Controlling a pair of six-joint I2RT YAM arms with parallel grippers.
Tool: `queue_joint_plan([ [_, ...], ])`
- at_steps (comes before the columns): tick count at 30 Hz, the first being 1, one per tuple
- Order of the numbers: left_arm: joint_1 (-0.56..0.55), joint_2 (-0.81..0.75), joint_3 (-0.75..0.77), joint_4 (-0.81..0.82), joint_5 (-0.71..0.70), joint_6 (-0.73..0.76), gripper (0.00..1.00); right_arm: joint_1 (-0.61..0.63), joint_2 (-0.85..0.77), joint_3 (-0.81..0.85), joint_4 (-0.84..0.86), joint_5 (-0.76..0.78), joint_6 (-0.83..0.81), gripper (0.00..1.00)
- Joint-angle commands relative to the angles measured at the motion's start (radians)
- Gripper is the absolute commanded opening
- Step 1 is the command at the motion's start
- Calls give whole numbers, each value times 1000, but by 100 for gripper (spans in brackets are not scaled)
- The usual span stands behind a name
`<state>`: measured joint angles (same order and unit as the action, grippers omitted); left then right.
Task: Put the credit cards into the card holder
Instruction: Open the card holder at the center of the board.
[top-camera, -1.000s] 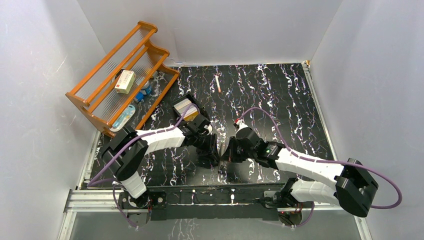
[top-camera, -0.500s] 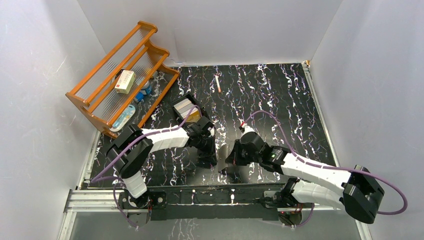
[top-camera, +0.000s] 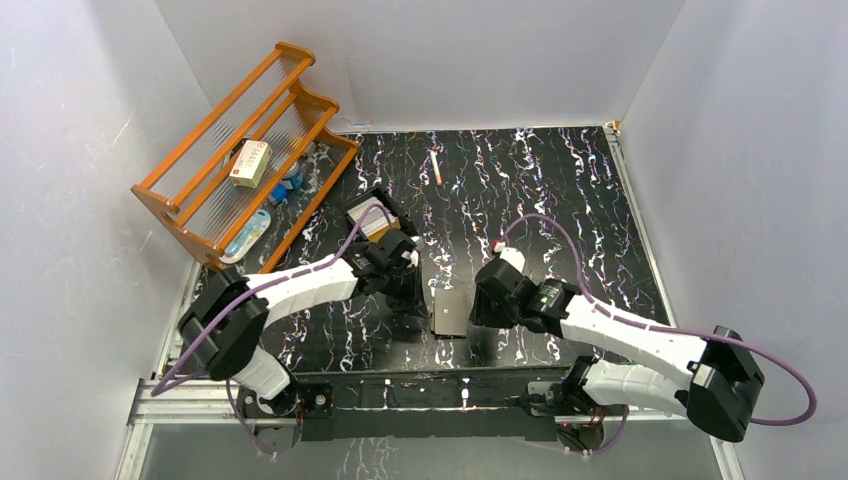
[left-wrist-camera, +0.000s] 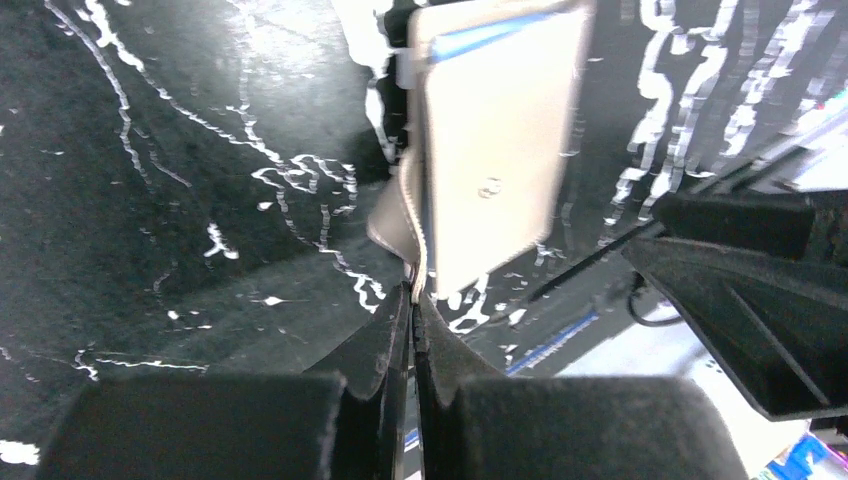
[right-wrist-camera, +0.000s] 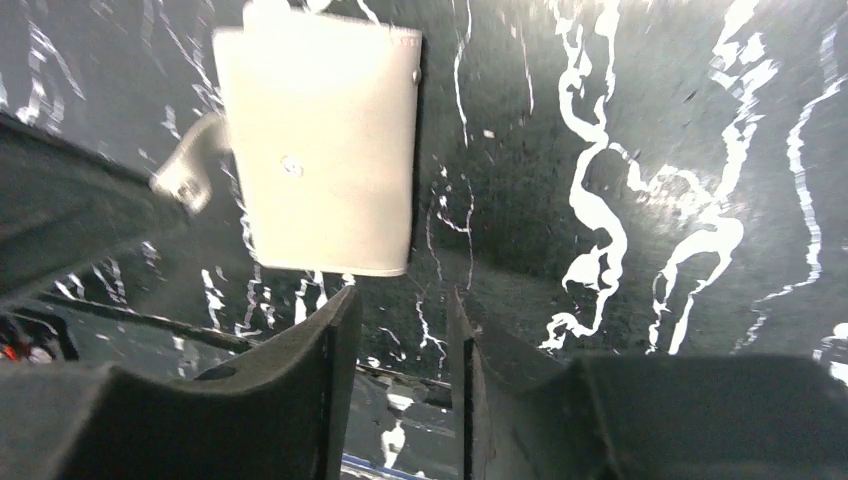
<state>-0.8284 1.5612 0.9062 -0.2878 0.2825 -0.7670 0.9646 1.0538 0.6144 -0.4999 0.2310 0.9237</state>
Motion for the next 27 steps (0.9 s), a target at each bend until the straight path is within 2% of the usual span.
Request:
queue_joint_plan([
  [1, 2, -146, -55, 140, 122, -49, 0, 6, -7, 167, -198, 146, 8, 49],
  [7, 2, -155, -44, 187, 194, -60, 0, 6, -11, 114, 18, 21, -43, 58],
  [16, 2, -147, -56, 210, 207, -72, 0, 7, 52, 86, 124, -30, -43, 64],
  [22, 2, -137, -50, 210, 204, -73, 0, 6, 56, 79, 132, -7, -42, 62],
  [27, 2, -137, -50, 189, 182, -80, 0, 6, 52, 61, 77, 136, -61, 49],
])
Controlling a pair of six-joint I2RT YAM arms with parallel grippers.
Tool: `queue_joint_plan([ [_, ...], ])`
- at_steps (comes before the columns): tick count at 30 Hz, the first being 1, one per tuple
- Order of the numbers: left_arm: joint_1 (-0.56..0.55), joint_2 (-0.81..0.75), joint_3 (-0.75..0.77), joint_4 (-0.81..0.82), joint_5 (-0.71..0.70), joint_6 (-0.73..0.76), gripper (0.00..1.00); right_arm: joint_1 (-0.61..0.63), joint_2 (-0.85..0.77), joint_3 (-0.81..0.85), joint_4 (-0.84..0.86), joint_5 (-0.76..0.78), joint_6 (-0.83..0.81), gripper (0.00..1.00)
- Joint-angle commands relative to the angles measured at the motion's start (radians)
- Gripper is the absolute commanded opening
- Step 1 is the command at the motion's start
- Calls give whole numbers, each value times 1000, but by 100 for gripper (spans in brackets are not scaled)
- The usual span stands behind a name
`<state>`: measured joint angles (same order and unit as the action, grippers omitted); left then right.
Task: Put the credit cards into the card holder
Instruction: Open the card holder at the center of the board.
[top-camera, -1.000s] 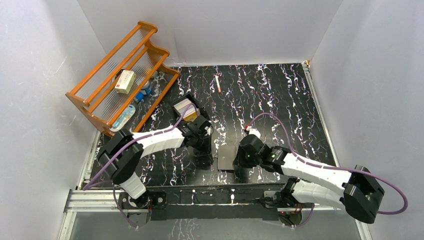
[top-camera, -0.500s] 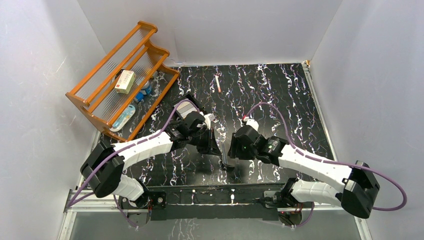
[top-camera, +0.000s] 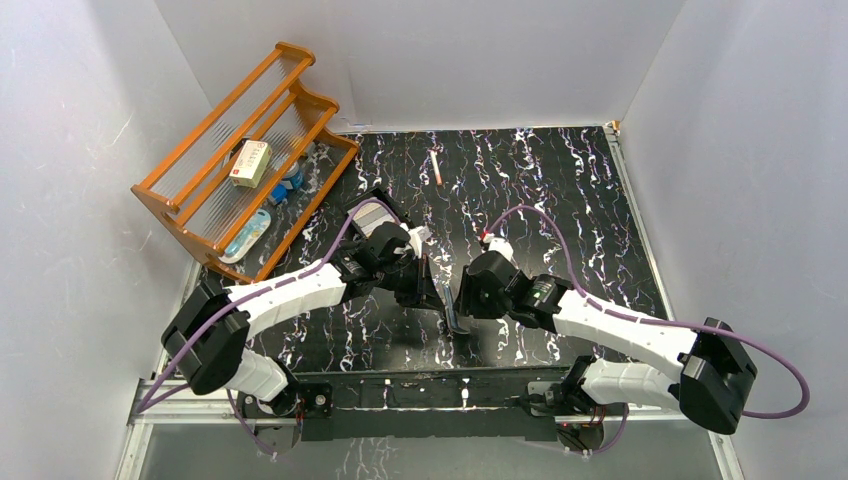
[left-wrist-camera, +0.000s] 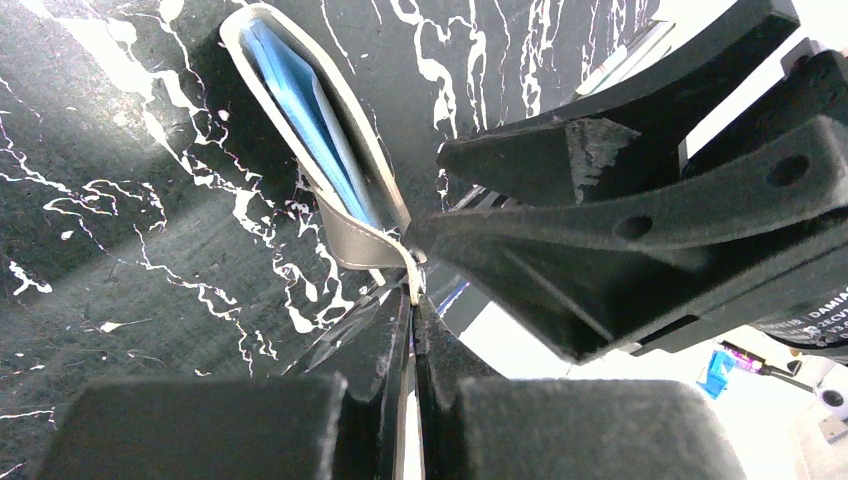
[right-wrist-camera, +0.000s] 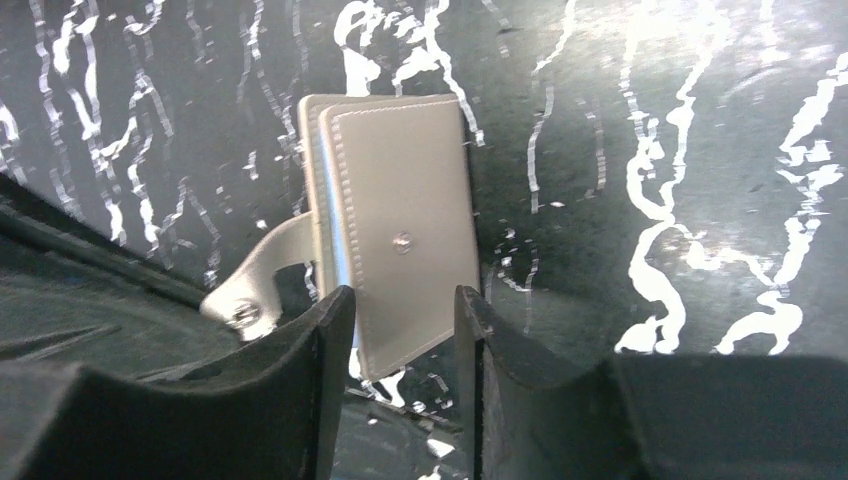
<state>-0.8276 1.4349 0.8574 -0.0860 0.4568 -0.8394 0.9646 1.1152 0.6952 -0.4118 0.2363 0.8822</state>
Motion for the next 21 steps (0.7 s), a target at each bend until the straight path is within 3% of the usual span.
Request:
queue_joint_plan([
  [1, 1, -15, 1, -32, -10, -5, 0, 5, -20, -30, -15, 159, -23, 47],
  [7, 1, -53, -20, -140, -117, 23, 0, 5, -30, -42, -105, 248, 64, 38],
  [10, 1, -112, -65, -96, -110, 10, 0, 6, -14, -26, -125, 220, 90, 39],
  [15, 2, -174, -87, -31, -89, -17, 0, 6, -47, -3, 17, 38, 17, 52],
  [21, 1, -203, -90, 22, -80, -40, 0, 6, -52, -11, 117, -51, 12, 61],
])
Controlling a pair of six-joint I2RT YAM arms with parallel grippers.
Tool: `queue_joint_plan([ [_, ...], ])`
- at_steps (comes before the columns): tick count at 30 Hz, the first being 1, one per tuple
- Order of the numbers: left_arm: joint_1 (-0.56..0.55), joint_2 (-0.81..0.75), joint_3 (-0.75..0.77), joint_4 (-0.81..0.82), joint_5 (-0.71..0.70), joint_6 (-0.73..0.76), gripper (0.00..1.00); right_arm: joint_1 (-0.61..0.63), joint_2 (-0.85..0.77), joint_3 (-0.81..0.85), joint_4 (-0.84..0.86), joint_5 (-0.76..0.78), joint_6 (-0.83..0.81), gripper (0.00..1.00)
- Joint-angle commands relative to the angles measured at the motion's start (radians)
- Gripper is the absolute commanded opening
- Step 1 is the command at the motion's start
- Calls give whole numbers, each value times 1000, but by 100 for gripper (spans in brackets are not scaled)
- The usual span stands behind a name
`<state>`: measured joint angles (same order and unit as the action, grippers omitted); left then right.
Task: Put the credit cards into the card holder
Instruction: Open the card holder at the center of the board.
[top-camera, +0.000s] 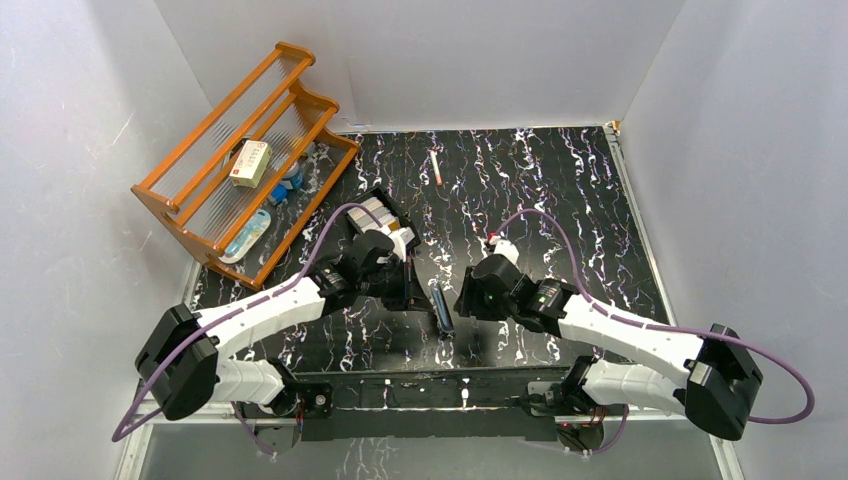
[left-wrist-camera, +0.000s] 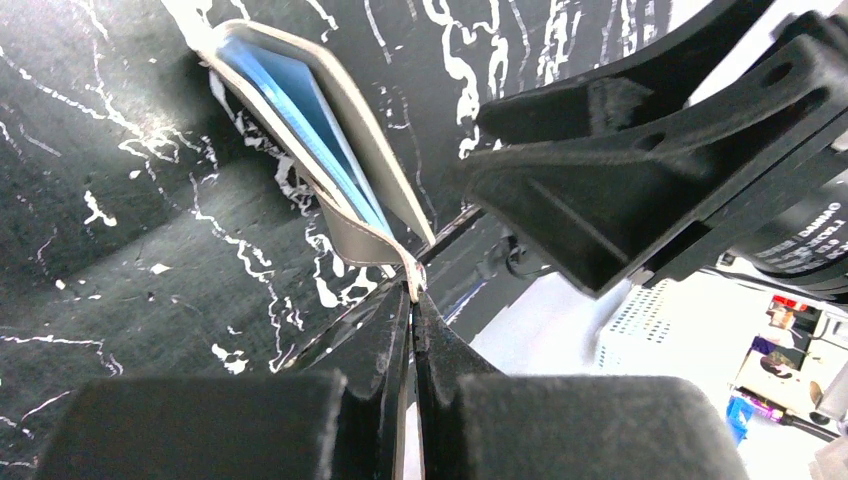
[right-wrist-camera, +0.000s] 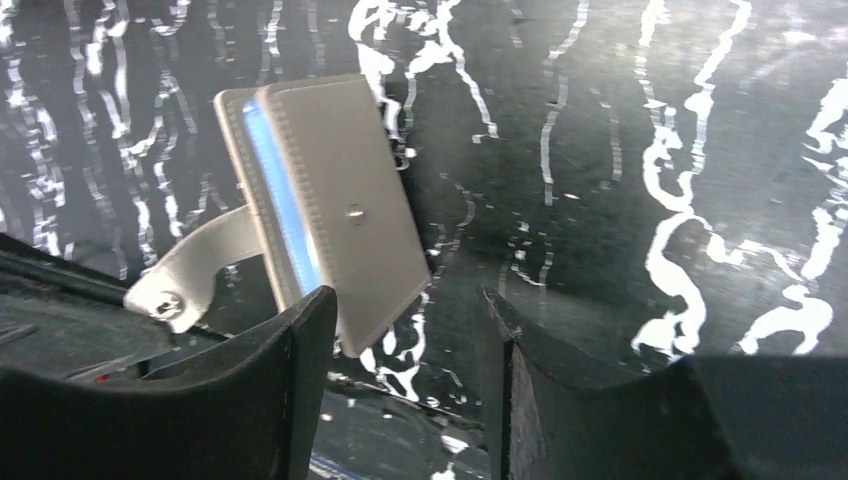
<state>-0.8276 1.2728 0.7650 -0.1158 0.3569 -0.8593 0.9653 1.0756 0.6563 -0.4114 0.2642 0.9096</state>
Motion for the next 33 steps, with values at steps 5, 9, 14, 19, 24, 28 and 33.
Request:
queue_joint_plan([
  [5, 1, -42, -19, 59, 22, -26, 0, 5, 38, -7, 208, -122, -21, 62],
  [9, 1, -56, -35, 62, 11, -31, 0, 4, 76, -11, 189, -55, -19, 54],
  [14, 1, -59, -37, -35, -76, -11, 0, 5, 82, -17, 155, 22, -21, 44],
  [19, 1, -88, -96, -71, -136, -7, 0, 5, 52, -17, 176, -34, -40, 46],
  [24, 0, -95, -135, -141, -234, -12, 0, 5, 22, -61, 253, -72, -78, 37],
  [28, 1, -71, -143, -149, -255, -1, 0, 6, 19, -80, 286, -91, -64, 23],
  [33, 1, -43, -133, -149, -254, 13, 0, 2, 55, -71, 215, 3, -63, 17],
])
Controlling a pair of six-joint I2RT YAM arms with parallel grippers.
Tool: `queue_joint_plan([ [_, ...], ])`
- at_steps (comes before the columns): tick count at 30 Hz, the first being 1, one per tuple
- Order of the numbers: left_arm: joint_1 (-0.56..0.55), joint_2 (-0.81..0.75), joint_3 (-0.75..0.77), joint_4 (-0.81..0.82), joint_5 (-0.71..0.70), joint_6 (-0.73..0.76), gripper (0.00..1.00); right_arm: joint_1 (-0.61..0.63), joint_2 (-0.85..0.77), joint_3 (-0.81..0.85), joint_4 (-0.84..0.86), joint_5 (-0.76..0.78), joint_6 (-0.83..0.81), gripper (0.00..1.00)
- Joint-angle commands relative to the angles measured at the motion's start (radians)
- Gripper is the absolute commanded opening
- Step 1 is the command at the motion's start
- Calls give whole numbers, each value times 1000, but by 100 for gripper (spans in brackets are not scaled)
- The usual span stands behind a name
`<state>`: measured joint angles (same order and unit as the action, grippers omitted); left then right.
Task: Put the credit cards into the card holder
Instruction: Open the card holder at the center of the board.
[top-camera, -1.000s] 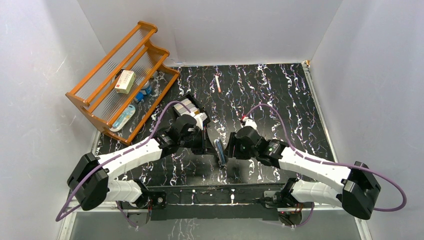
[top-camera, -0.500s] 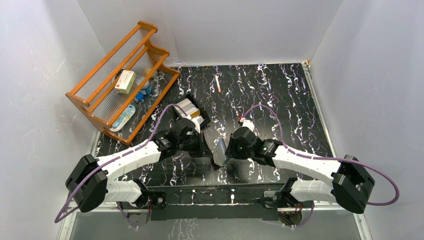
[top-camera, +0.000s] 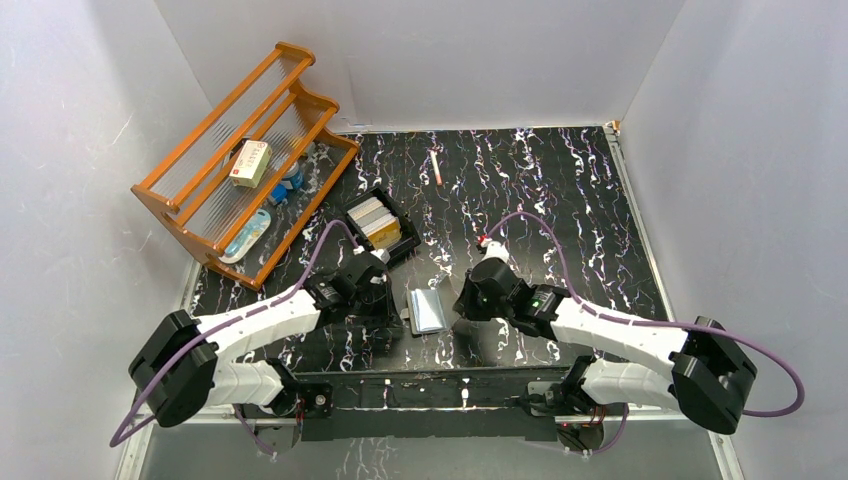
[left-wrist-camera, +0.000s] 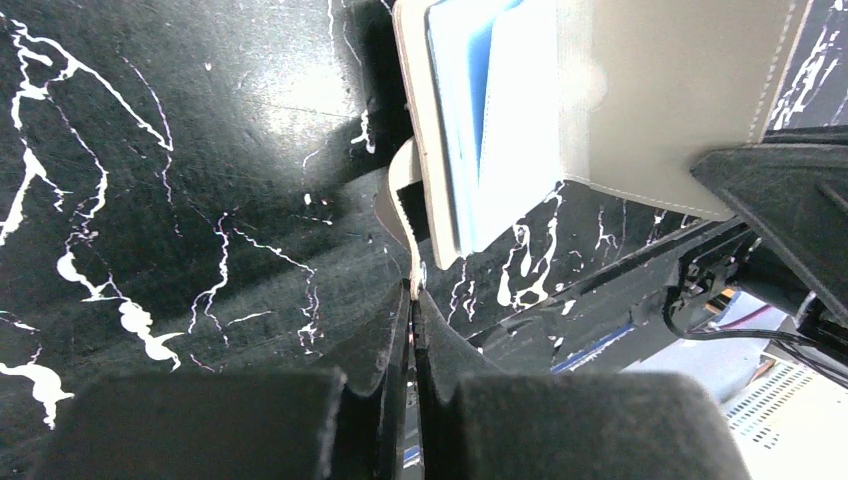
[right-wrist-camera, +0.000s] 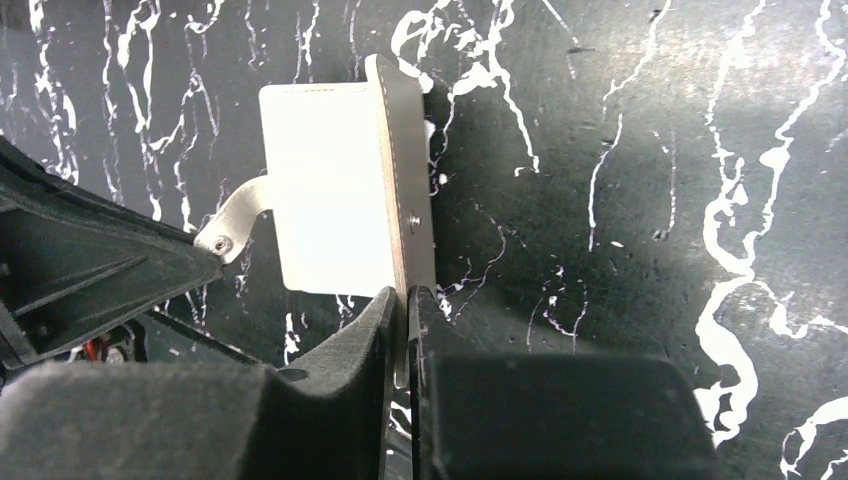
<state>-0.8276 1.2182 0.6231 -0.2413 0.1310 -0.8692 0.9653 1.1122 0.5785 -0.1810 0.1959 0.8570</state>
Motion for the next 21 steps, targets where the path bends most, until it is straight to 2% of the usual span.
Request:
queue_joint_plan([
  [1, 1, 15, 11, -26, -29, 27, 0, 1, 24, 12, -41, 91, -10, 18],
  [5, 1, 32, 15, -44, -59, 47, 3, -3, 23, 28, -156, 164, 46, 29],
  [8, 1, 52, 9, -41, -81, 56, 4, -9, 16, 18, -188, 153, 21, 45],
  [13, 2, 38, 14, -21, -57, 77, 4, -10, 49, 157, -373, 176, 15, 51],
  [16, 1, 20, 12, 8, -31, 91, 4, -10, 79, 314, -487, 115, 5, 55],
  [21, 1, -5, -10, 74, 8, 79, 0, -1, 55, 407, -391, 11, 16, 51],
])
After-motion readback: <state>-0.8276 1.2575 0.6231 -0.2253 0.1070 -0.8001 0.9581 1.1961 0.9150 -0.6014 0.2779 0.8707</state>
